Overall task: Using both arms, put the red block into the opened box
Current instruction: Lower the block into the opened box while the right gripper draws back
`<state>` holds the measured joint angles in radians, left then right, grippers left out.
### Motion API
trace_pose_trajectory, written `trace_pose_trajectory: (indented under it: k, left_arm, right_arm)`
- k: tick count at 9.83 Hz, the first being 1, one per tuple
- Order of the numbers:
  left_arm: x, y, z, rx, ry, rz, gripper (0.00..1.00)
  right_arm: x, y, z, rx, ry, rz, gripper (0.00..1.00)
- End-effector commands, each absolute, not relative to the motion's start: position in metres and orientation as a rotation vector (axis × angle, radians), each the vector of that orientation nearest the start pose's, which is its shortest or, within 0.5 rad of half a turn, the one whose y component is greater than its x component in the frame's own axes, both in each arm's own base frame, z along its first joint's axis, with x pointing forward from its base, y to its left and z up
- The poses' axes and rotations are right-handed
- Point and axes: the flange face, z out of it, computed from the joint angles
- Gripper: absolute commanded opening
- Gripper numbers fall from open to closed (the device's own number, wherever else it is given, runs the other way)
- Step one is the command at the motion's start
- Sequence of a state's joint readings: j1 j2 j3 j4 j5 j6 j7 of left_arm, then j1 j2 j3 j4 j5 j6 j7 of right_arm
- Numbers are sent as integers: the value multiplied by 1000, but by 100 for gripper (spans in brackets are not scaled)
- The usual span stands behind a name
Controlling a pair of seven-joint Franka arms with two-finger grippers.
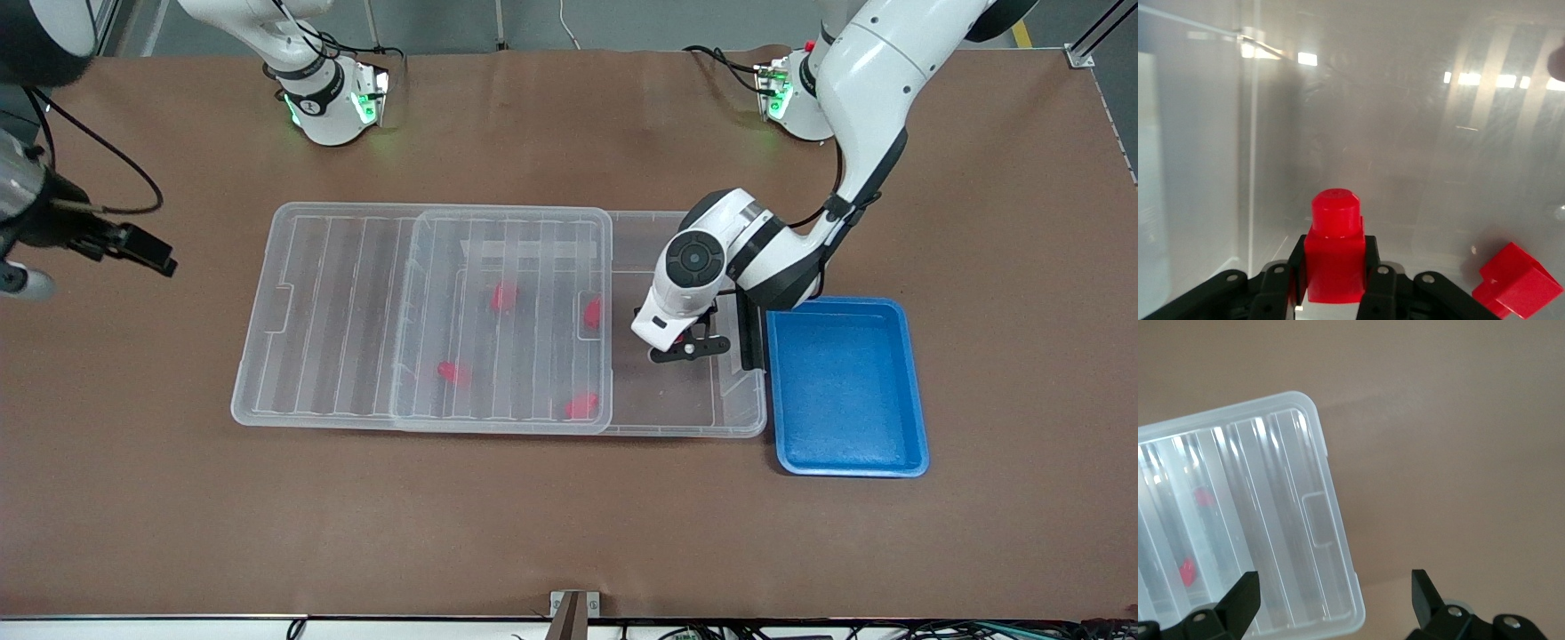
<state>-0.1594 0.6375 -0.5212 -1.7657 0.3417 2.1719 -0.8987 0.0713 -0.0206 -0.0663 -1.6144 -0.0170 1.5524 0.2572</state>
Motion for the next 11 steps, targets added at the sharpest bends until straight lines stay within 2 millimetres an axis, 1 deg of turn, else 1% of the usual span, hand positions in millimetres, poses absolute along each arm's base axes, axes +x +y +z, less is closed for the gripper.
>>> trace_pose_trajectory:
  k: [1, 2, 3, 4, 5, 6, 7, 8, 9, 10, 11]
  left_arm:
    - [525, -371, 194, -3086, 108, 197, 7]
    - [529, -369, 191, -3107, 166, 181, 8]
    - [529, -370, 188, -3111, 173, 184, 9]
    - [529, -370, 185, -3116, 186, 178, 13]
    - [529, -370, 181, -3118, 187, 188, 20]
    - [531, -368, 181, -3118, 178, 185, 44]
    - [533, -366, 182, -3118, 171, 183, 65]
    - [534, -366, 184, -3121, 145, 178, 75]
    - [537, -364, 188, -3122, 144, 165, 87]
    - [543, -359, 195, -3124, 123, 150, 87]
    - [547, -357, 210, -3126, 121, 116, 87]
  right_arm:
    - [516, -15, 644, -3104, 464, 62, 100]
    - [509, -23, 654, -3109, 429, 102, 100]
    - [508, -41, 653, -3110, 390, 114, 100]
    - [507, -65, 650, -3104, 391, 118, 100]
    - [504, -89, 650, -3062, 379, 110, 100]
    - [503, -95, 649, -3054, 353, 110, 100]
    - [503, -96, 649, -3062, 350, 114, 100]
    - [503, -101, 648, -3070, 346, 115, 100]
    - [504, -109, 643, -3077, 305, 99, 100]
    - [506, -122, 630, -3076, 252, 107, 100]
    - [510, -126, 606, -3077, 222, 113, 100]
